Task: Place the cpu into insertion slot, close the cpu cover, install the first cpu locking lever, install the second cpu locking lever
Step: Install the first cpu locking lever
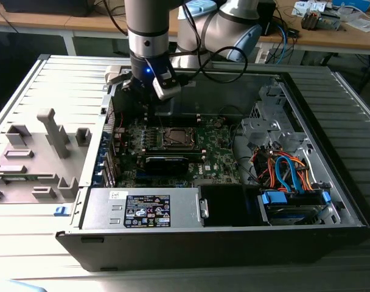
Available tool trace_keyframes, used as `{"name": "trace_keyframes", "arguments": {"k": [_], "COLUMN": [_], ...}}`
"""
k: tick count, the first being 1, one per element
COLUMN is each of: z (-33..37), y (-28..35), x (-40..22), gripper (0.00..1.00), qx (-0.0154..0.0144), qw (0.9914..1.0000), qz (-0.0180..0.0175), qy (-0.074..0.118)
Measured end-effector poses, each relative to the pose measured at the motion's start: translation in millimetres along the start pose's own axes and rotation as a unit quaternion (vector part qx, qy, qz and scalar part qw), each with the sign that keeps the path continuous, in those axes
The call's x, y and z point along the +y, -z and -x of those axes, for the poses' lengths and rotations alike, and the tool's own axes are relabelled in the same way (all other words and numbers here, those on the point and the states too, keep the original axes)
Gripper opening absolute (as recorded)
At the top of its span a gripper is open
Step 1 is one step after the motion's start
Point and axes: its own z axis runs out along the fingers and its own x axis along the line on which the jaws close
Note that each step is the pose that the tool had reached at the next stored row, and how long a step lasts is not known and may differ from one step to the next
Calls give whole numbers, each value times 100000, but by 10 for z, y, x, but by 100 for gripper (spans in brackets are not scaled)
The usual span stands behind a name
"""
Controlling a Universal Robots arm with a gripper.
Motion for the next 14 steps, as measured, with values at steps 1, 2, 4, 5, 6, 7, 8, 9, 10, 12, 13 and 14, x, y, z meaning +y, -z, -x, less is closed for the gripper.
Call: {"name": "trace_keyframes", "arguments": {"k": [1,2,4,5,6,7,8,9,10,12,13,14], "z": [13,35,67,75,84,94,105,113,125,139,149,160], "y": [0,0,0,0,0,0,0,1,1,1,1,1], "x": [1,2,4,4,5,5,5,5,5,6,6,6], "gripper": [11,11,11,11,11,11,11,11,11,11,11,11], "qx": [17,35,65,69,74,80,85,93,96,97,98,100], "qw": [100000,99999,99997,99997,99996,99995,99995,99994,99993,99993,99992,99992], "qz": [-2,-1,-7,-5,-7,-7,-7,-10,-11,-9,-9,-6], "qy": [133,356,717,802,896,974,1040,1082,1136,1194,1221,1258]}}
